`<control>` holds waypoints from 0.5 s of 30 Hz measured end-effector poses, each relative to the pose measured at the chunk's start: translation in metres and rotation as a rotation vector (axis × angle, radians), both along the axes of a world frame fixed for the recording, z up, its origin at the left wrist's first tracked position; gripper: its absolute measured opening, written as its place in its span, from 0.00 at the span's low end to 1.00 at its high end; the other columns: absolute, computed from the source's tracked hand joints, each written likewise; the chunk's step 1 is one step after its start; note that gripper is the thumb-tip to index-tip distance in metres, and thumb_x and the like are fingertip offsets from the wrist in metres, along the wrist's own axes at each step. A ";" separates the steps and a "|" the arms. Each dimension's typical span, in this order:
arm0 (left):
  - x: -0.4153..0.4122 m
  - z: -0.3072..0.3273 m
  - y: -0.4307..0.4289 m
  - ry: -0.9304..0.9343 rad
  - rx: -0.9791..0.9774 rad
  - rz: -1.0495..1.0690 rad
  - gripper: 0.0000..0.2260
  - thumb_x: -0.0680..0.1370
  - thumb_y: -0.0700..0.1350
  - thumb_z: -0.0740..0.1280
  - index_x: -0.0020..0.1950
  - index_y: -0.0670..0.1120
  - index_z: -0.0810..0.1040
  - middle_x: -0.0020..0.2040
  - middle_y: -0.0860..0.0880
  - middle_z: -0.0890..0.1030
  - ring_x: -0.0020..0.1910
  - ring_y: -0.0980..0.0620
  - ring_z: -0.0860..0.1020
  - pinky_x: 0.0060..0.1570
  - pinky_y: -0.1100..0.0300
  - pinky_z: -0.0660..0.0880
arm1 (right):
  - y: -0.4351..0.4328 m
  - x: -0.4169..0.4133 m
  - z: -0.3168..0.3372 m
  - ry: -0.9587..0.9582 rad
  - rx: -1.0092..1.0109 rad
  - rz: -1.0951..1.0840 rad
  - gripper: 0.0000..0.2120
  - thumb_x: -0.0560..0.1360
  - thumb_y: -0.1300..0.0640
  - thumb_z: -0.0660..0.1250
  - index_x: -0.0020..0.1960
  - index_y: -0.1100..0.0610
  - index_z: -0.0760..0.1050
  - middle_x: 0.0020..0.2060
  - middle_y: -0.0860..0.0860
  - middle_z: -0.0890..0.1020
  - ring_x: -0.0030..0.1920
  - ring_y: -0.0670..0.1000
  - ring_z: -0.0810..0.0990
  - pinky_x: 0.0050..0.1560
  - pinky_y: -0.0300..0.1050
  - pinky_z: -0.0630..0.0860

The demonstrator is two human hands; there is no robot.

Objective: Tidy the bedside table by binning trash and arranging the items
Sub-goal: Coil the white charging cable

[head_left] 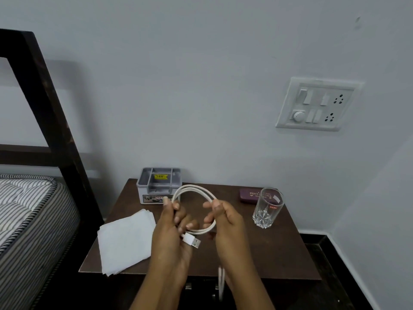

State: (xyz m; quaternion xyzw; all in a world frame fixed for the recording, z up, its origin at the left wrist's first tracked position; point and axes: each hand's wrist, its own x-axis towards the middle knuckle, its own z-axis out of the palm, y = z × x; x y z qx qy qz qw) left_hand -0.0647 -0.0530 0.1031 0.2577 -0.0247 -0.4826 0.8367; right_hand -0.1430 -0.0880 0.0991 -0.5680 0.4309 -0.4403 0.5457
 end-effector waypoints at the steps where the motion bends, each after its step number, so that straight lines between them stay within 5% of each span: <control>1: 0.002 0.000 0.000 0.031 -0.018 0.023 0.17 0.80 0.53 0.55 0.35 0.46 0.66 0.22 0.54 0.61 0.16 0.59 0.59 0.18 0.70 0.64 | 0.002 0.002 -0.001 -0.060 0.058 0.021 0.13 0.80 0.55 0.57 0.44 0.56 0.78 0.27 0.46 0.74 0.30 0.45 0.75 0.31 0.37 0.73; 6: -0.005 0.000 0.001 -0.042 0.022 0.081 0.18 0.80 0.54 0.55 0.34 0.47 0.67 0.23 0.54 0.63 0.18 0.59 0.63 0.22 0.68 0.69 | 0.008 0.011 -0.005 -0.030 0.005 -0.081 0.13 0.80 0.58 0.55 0.40 0.53 0.75 0.27 0.47 0.73 0.28 0.44 0.72 0.32 0.39 0.70; 11: -0.028 0.004 -0.002 -0.186 0.090 0.024 0.17 0.78 0.56 0.57 0.36 0.47 0.69 0.26 0.52 0.67 0.24 0.57 0.71 0.32 0.63 0.77 | 0.003 0.013 -0.005 -0.248 0.157 -0.263 0.14 0.80 0.56 0.55 0.40 0.54 0.75 0.31 0.51 0.70 0.36 0.53 0.74 0.41 0.49 0.74; 15: -0.037 -0.001 0.000 -0.178 0.155 -0.007 0.16 0.72 0.61 0.61 0.37 0.49 0.72 0.39 0.45 0.75 0.44 0.45 0.77 0.53 0.47 0.74 | 0.007 0.020 -0.015 -0.284 0.271 -0.285 0.13 0.80 0.52 0.55 0.46 0.57 0.76 0.37 0.56 0.76 0.40 0.58 0.78 0.42 0.51 0.76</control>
